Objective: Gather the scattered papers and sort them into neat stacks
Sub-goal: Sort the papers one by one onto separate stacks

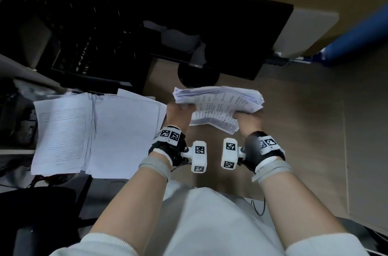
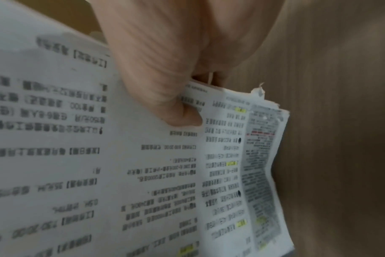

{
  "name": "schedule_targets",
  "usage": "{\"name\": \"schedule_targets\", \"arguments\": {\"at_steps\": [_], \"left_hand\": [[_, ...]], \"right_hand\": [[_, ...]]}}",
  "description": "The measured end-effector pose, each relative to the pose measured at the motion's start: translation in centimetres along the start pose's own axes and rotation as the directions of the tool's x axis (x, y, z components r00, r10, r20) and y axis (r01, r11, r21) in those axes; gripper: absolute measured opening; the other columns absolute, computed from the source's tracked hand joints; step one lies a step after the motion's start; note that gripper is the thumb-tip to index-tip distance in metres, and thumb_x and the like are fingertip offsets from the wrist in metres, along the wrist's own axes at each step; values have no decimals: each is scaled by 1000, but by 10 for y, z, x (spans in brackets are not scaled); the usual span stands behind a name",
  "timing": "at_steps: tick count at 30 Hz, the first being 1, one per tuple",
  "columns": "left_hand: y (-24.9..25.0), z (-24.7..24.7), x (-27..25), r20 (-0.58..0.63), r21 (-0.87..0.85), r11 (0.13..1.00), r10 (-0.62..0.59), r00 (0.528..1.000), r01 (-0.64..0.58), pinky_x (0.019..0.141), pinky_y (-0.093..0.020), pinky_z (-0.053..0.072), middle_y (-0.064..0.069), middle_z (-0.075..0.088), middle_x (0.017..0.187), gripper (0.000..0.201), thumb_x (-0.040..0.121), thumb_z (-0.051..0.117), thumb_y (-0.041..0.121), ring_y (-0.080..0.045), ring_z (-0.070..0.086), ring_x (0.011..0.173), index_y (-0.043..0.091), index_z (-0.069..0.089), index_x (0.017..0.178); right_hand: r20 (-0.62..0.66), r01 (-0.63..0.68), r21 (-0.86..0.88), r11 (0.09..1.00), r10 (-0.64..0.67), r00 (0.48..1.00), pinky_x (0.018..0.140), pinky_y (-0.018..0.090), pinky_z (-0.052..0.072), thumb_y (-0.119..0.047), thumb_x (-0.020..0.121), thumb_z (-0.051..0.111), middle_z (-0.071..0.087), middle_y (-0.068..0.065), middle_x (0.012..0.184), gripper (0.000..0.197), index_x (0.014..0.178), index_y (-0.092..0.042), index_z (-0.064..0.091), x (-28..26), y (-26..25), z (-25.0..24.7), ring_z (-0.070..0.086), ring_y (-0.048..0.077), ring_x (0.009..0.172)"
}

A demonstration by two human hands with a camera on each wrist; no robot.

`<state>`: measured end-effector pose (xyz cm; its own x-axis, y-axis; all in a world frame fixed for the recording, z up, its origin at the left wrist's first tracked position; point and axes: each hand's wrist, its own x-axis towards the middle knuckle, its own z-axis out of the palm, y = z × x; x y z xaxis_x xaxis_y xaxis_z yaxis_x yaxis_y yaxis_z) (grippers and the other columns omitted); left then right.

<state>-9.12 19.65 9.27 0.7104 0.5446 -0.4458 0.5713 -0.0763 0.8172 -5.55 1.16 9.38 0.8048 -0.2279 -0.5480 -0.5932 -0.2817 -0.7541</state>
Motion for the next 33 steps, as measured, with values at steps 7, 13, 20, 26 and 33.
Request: {"name": "schedule_targets", "arguments": {"at_steps": [7,13,20,26,33], "left_hand": [[8,-9,2,-68,-144,986,73,995,-82,81,-32,55,-1,68,102,39,80,71,6,-16,67,91,13,58,116],[3,-6,8,-33,-196,977,83,996,-88,67,-9,48,8,62,105,60,81,74,2,5,63,85,21,45,131],[15,-11,20,-71,-99,995,-29,997,22,82,-41,58,-7,72,98,25,78,73,17,-28,70,92,12,65,101],[26,-17,18,-77,-73,997,32,997,-38,67,-44,53,-9,62,76,23,81,69,5,-25,57,71,22,57,71],[27,-22,16,-12,-95,993,65,998,-65,73,-42,56,-4,68,80,22,77,65,-3,-23,65,74,15,67,88]], "right_hand": [[21,203,19,979,-204,979,69,17,51,3,81,64,65,-1,79,20,100,-3,61,8,-20,4,63,3,71],[145,178,-275,945,-142,979,69,18,41,-1,88,61,52,0,76,20,80,-12,46,13,-15,7,51,19,81],[-64,324,-1,946,-324,944,75,24,43,-6,97,52,53,-4,97,21,113,-15,41,-3,-24,15,55,13,85],[-150,282,84,956,-267,952,77,28,41,-12,101,47,52,1,102,23,121,-10,37,-8,-26,22,54,17,88],[-200,300,117,947,-274,941,63,17,38,-25,107,33,61,-9,100,23,125,-18,46,-9,-32,17,54,-6,78]]}}
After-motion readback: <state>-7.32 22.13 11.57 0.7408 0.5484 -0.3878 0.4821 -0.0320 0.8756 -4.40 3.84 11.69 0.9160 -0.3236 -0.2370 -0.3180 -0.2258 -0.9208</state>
